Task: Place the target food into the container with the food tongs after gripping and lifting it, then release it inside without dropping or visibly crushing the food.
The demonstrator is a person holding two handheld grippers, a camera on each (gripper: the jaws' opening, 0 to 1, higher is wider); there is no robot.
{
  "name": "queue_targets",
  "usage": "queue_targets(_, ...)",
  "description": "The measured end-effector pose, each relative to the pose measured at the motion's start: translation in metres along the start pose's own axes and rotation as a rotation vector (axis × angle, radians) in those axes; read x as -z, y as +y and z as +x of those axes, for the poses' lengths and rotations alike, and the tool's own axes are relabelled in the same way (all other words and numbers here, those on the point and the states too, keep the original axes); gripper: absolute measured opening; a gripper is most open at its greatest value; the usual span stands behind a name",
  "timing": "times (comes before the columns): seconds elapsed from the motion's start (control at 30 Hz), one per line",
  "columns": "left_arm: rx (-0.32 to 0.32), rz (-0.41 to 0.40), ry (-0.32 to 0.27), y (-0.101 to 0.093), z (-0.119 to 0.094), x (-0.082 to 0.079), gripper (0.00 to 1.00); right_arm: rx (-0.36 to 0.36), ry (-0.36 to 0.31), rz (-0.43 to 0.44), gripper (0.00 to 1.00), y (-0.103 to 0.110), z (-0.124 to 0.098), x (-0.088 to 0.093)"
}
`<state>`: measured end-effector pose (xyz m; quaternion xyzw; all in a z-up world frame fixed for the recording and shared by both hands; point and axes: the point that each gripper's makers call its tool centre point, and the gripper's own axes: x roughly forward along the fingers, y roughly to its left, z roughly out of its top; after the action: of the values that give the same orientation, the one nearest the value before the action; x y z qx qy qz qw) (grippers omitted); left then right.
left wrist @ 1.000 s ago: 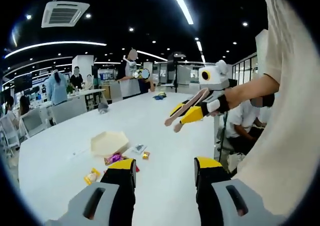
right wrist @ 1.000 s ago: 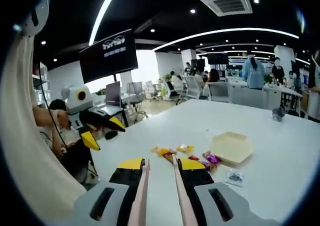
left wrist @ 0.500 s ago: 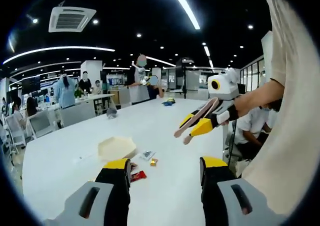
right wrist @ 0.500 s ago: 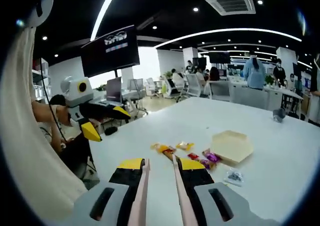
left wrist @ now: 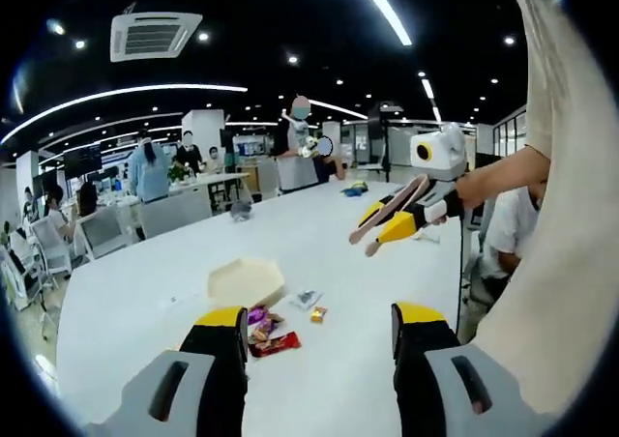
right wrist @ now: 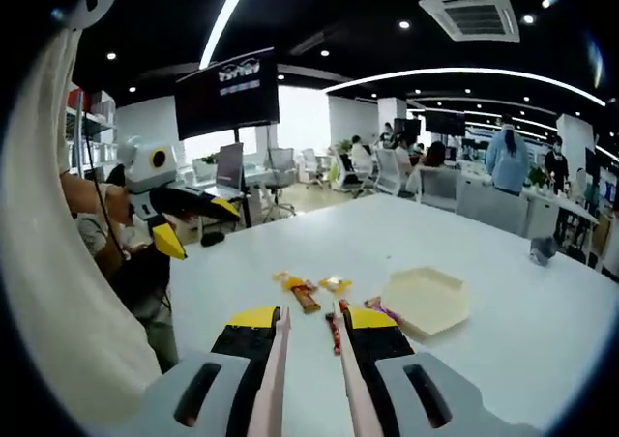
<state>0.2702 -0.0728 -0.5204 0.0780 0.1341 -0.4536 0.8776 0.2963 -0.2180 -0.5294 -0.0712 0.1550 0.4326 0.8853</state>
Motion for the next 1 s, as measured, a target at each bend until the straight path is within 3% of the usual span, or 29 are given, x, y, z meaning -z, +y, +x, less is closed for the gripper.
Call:
queue_targets(0.33,-0.022,-0.010,0.024,0.004,0.023,0.004,0.67,-0.013,0.034,-0.030,0.25,-0.026,-0.005,0.013)
queue_targets(0.67,-0.034,-0.026,0.043,0.012,0.024,0.011,0.70,-0.051,0.087,-0.066,0.25,-0.035,0.014,0.023)
queue_targets(1.0,-0.024,-0.067,0.086,0.015,0.027,0.028,0.80,-0.086,0.155,-0.112,0.26,-0.042,0.033,0.038)
